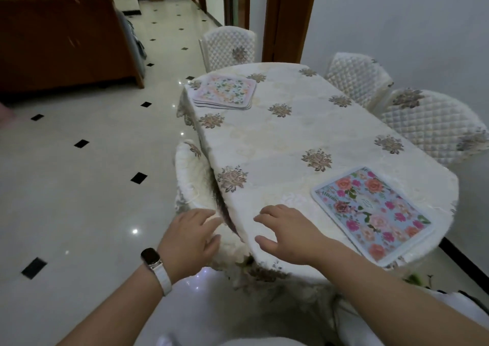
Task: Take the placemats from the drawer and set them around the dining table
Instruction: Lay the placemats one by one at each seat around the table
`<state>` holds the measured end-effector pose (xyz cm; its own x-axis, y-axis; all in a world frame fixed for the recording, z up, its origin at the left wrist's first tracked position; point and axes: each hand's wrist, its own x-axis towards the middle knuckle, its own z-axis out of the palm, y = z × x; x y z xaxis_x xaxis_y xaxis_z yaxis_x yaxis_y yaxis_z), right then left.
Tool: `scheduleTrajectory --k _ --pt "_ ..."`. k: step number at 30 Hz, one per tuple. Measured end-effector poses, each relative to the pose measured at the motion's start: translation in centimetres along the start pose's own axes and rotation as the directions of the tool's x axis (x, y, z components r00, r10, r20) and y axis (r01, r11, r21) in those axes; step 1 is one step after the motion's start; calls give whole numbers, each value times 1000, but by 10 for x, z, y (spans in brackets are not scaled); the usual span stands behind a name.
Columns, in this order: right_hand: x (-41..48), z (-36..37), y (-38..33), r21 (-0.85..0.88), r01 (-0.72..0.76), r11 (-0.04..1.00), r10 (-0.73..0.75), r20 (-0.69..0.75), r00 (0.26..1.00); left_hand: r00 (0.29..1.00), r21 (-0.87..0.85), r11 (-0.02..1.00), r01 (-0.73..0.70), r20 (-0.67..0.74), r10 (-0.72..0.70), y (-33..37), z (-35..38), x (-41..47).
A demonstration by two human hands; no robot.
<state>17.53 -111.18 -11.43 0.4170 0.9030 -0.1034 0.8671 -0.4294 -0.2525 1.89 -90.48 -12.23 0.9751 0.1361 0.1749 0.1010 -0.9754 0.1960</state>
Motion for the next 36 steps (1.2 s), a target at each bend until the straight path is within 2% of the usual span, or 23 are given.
scheduleTrajectory --k 4,10,16,21,27,32,36 --pt "61 16 -77 0 -15 1000 15 20 1000 1000 -42 999 -2 -14 1 -89 -13 -32" --pt "157 34 -189 7 -13 1000 13 14 1000 991 -44 992 120 62 -117 -239 -44 -75" --pt "225 32 -252 -21 21 1000 -21 18 1000 978 -60 977 205 38 -203 -321 -78 -109" --pt "275 30 -277 -58 54 997 -52 37 998 962 -92 957 273 16 -273 -360 -87 -127" --pt "344 38 -295 -23 111 994 -109 58 992 947 -44 946 321 32 -320 -412 -97 -138" --pt "418 41 -296 -8 142 990 -142 44 989 941 -21 941 339 19 -339 -457 -99 -101" --pt "472 35 -273 52 98 994 -100 32 994 950 0 950 312 -2 -312 -498 -102 -43"
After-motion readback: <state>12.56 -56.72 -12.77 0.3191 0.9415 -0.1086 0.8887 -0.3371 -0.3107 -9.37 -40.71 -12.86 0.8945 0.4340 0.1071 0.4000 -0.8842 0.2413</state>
